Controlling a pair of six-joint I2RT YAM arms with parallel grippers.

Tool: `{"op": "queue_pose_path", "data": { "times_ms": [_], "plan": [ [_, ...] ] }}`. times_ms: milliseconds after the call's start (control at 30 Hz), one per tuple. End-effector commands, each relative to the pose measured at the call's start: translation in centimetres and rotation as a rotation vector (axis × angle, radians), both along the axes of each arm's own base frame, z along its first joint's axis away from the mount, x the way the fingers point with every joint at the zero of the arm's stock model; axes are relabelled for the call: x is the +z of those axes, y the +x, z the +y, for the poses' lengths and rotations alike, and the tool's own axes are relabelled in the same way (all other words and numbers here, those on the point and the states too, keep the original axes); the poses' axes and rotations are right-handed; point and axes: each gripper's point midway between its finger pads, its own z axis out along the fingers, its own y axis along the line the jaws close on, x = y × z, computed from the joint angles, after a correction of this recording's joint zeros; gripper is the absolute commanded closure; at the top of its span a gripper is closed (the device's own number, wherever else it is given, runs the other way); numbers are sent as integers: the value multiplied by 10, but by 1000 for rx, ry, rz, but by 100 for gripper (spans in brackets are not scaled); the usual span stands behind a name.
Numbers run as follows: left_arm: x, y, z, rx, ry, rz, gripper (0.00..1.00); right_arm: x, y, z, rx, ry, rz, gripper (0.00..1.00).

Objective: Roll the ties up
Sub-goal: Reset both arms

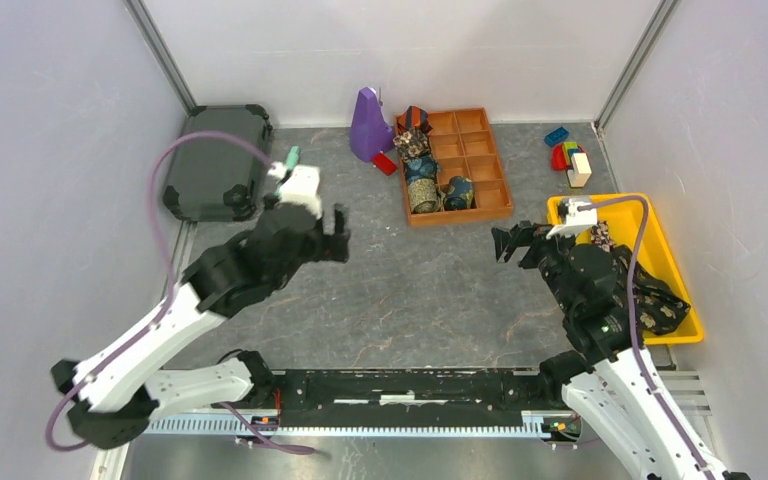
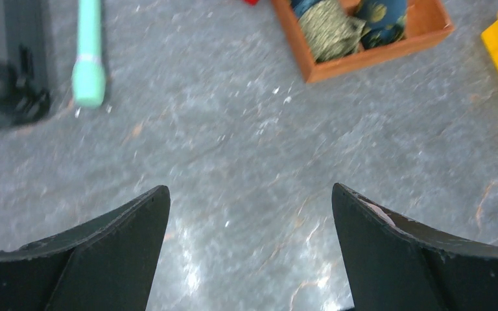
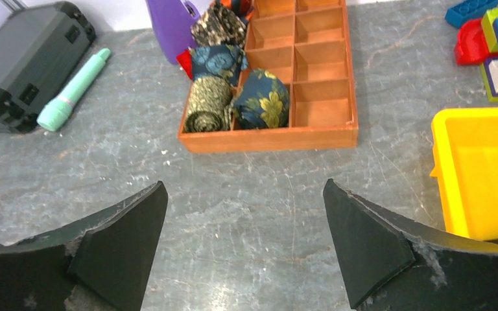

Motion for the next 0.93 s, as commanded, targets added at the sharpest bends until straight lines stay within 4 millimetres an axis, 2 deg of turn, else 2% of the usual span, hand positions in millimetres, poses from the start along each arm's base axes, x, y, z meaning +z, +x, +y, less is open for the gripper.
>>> {"op": "queue_pose_path", "data": {
  "times_ms": [0, 133, 200, 300, 400, 500, 733, 900],
  "plan": [
    [-34, -38, 55, 110, -7, 73, 0, -7, 1, -3, -3, -15, -64, 2],
    [-64, -66, 91, 145, 7, 113, 0, -29, -1, -4, 1, -40, -25, 2],
    [-69, -74, 107, 229, -81, 97, 0, -42, -3, -4, 7, -58, 6, 2],
    [-75, -80, 108, 217, -179, 78, 0, -58, -6, -1, 20, -54, 42, 2],
    [-83, -82, 112, 211, -206, 40, 0, -72, -11, 4, 51, -36, 71, 2],
    [-80, -84, 118, 218, -234, 16, 0, -85, -15, 8, 74, -22, 97, 2],
    [-82, -83, 122, 247, -233, 12, 0, -93, -19, 14, 102, 7, 129, 2],
    [-83, -84, 123, 250, -234, 14, 0, -103, -17, 1, 29, -43, 194, 2]
  ]
}}
